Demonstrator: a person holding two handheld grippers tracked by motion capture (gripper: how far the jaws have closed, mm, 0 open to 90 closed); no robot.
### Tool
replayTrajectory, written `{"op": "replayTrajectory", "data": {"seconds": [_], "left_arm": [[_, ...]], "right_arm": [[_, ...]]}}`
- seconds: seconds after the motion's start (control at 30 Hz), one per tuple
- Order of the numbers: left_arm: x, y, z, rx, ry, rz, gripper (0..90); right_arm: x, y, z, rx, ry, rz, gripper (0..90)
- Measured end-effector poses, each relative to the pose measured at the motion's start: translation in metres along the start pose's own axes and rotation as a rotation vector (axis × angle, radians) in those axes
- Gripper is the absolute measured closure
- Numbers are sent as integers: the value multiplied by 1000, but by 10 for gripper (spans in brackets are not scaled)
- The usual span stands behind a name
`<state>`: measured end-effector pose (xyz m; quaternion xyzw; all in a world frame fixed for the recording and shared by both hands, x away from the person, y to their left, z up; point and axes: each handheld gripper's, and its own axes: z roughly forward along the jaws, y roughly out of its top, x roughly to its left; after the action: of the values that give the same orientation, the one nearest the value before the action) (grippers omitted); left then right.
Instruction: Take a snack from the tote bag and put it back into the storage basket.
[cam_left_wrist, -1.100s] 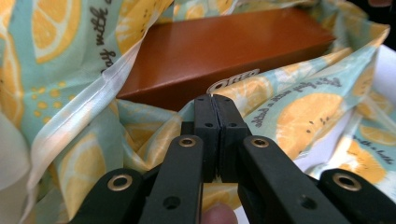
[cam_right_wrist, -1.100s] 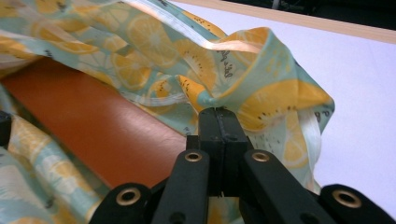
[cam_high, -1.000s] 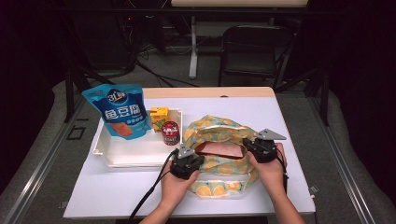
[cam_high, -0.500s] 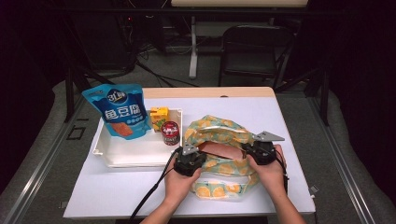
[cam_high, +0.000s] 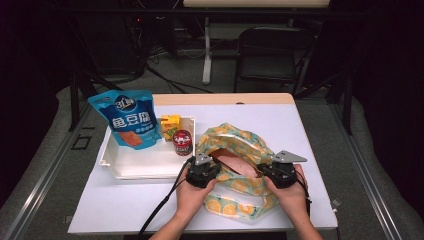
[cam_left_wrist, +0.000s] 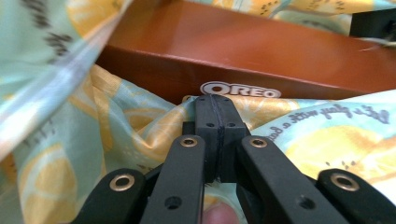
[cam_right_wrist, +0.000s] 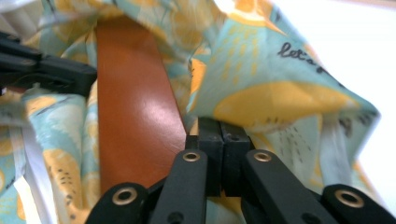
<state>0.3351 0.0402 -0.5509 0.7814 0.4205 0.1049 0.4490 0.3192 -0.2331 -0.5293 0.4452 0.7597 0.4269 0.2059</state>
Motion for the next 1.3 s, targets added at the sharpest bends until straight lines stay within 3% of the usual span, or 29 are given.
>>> {"op": "replayTrajectory", "data": {"seconds": [0.13, 0.23, 0.4, 0.57, 0.63, 0.7, 0.8, 0.87, 0.97, 1.07, 1.3], "left_arm": [[-7, 3, -14, -37, -21, 21, 883], [-15, 2, -17, -51, -62, 35, 872], [-26, -9, -3, 17, -103, 69, 868], [-32, -21, 10, 102, -108, 73, 870], [-31, -22, 11, 116, -107, 71, 873], [-32, -22, 11, 115, -103, 74, 873], [-33, -22, 5, 83, -100, 78, 868], [-33, -19, -2, 59, -126, 77, 856], [-36, -13, -12, 16, -146, 80, 839], [-39, -8, -22, -26, -174, 85, 816], [-41, -5, -38, -81, -227, 99, 750]], "right_arm": [[-1, 0, -13, -38, -12, 7, 897], [0, -5, -16, -19, -22, 5, 896], [-8, -14, -7, 46, -54, 29, 898], [-22, -30, 9, 150, -88, 73, 900], [-28, -32, 8, 140, -75, 113, 900], [-29, -31, 6, 146, -91, 105, 900], [-26, -31, -3, 100, -58, 109, 871], [-21, -26, -15, 53, -37, 106, 847], [-13, -18, -33, -29, -5, 99, 758], [-4, -13, -48, -79, 12, 58, 650], [4, 1, -61, -159, -19, 38, 444]]}}
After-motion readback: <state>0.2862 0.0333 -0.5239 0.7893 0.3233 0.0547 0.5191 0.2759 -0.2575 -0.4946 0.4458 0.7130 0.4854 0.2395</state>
